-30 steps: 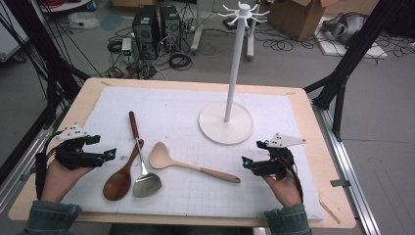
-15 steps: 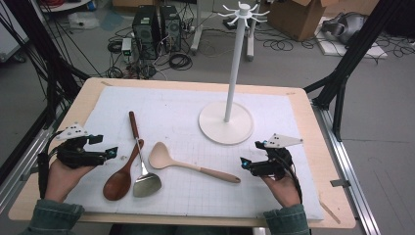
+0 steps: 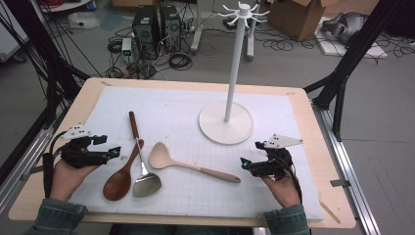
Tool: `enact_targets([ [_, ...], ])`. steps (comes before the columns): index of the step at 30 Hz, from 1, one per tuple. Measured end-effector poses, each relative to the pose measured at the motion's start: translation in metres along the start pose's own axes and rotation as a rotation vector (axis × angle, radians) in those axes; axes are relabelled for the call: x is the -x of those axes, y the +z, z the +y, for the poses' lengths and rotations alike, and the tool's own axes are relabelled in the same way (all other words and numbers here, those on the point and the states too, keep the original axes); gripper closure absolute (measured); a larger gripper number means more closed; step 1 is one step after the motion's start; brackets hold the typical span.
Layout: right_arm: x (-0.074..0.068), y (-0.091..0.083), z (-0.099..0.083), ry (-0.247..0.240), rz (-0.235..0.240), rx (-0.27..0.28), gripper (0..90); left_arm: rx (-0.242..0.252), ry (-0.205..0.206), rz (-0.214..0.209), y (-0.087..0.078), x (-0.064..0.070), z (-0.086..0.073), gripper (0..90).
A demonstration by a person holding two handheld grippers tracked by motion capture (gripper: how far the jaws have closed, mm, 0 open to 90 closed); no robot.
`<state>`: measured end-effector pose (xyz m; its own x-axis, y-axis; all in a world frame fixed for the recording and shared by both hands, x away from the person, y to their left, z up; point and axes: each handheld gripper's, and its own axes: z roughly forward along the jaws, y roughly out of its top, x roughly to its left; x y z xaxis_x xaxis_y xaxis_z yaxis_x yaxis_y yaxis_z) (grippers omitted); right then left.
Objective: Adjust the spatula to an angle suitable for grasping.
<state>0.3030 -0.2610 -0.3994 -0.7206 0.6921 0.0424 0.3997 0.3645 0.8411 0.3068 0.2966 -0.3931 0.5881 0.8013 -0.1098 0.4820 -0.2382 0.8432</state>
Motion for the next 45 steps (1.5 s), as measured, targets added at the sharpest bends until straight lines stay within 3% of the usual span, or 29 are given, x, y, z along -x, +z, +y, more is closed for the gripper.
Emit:
enact_targets([
  [14,0.005,0.0,-0.004,0.022,-0.014,-0.007,15.7,-0.007,-0.008,-0.017,0.027,0.003,0.012,30.9],
  [20,0.004,-0.001,-0.004,0.016,-0.013,-0.004,15.7,-0.024,-0.002,-0.014,0.033,0.003,0.017,32.3],
  [37,-0.001,0.006,-0.003,0.003,-0.007,-0.023,15.7,-0.053,-0.037,0.012,0.047,-0.008,0.014,36.3],
  [45,-0.012,0.013,0.004,-0.008,0.03,-0.022,17.0,-0.061,-0.021,-0.001,0.046,-0.008,0.014,36.5],
])
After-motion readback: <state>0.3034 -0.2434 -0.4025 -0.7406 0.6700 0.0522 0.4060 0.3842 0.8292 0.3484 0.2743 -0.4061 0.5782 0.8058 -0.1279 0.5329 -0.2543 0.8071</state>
